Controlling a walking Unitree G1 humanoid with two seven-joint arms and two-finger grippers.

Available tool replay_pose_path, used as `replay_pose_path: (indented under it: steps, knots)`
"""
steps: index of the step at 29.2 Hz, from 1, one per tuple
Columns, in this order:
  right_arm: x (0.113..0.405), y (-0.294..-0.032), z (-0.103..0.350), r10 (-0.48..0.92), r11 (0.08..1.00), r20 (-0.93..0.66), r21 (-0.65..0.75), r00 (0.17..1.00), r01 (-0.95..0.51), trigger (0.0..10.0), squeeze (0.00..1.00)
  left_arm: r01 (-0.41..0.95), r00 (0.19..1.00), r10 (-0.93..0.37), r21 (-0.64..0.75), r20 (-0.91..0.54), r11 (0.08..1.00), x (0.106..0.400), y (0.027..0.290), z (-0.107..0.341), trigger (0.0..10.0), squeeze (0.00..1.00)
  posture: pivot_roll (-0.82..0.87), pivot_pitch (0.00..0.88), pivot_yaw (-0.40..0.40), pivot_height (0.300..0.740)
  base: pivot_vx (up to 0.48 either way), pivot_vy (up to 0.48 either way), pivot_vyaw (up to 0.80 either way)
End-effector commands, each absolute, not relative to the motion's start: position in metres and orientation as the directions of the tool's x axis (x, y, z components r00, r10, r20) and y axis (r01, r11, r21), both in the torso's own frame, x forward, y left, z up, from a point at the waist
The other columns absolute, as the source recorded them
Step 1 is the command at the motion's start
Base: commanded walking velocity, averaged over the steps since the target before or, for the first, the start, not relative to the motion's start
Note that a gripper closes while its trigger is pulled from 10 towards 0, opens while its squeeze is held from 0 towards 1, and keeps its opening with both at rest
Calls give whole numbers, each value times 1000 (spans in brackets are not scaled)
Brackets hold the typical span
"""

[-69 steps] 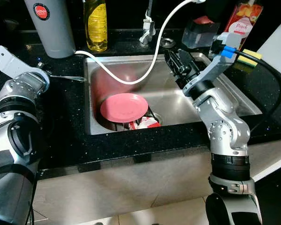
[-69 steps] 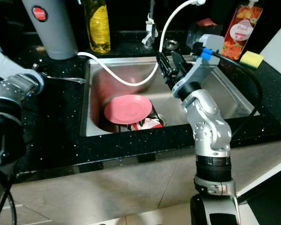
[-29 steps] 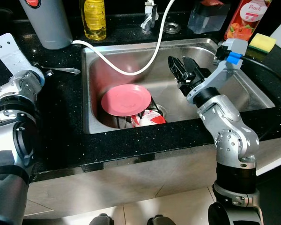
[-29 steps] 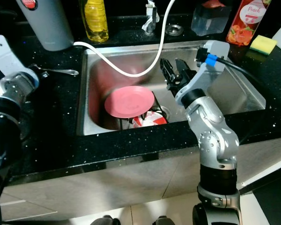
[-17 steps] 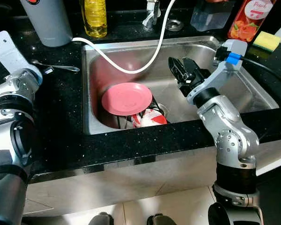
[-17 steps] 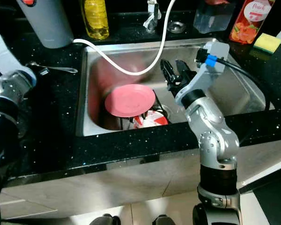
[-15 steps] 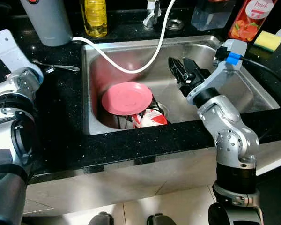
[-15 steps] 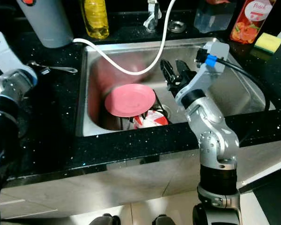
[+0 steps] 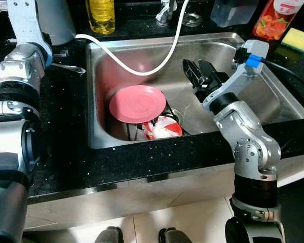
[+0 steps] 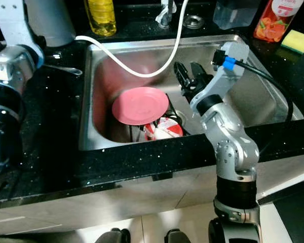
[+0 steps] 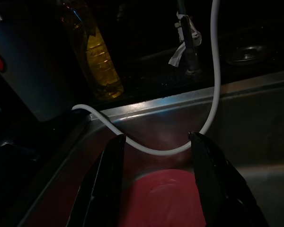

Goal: Kitchen organization

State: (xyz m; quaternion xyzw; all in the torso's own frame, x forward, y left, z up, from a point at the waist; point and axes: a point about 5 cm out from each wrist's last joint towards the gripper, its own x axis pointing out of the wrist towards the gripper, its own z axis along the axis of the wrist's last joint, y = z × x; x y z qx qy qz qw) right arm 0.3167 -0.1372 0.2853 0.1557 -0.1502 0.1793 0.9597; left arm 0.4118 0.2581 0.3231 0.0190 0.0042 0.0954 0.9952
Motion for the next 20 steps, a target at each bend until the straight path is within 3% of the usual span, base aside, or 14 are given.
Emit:
replay_pose_path:
  steps: [1,14,20]
  knots:
    - [317,-139,287,291,886,357,249,888,-391,10000,0,-188,979,189,18,-70,982,414,255,310,10000,0,65,163,18,740,0,0,0]
    - [316,-141,286,278,892,358,250,892,-378,10000,0,-92,970,99,41,-222,995,413,250,270,10000,0,58,158,27,740,0,0,0]
    - [317,-141,287,278,891,363,248,890,-380,10000,0,-103,957,89,-38,-276,994,410,255,263,10000,0,62,150,29,740,0,0,0]
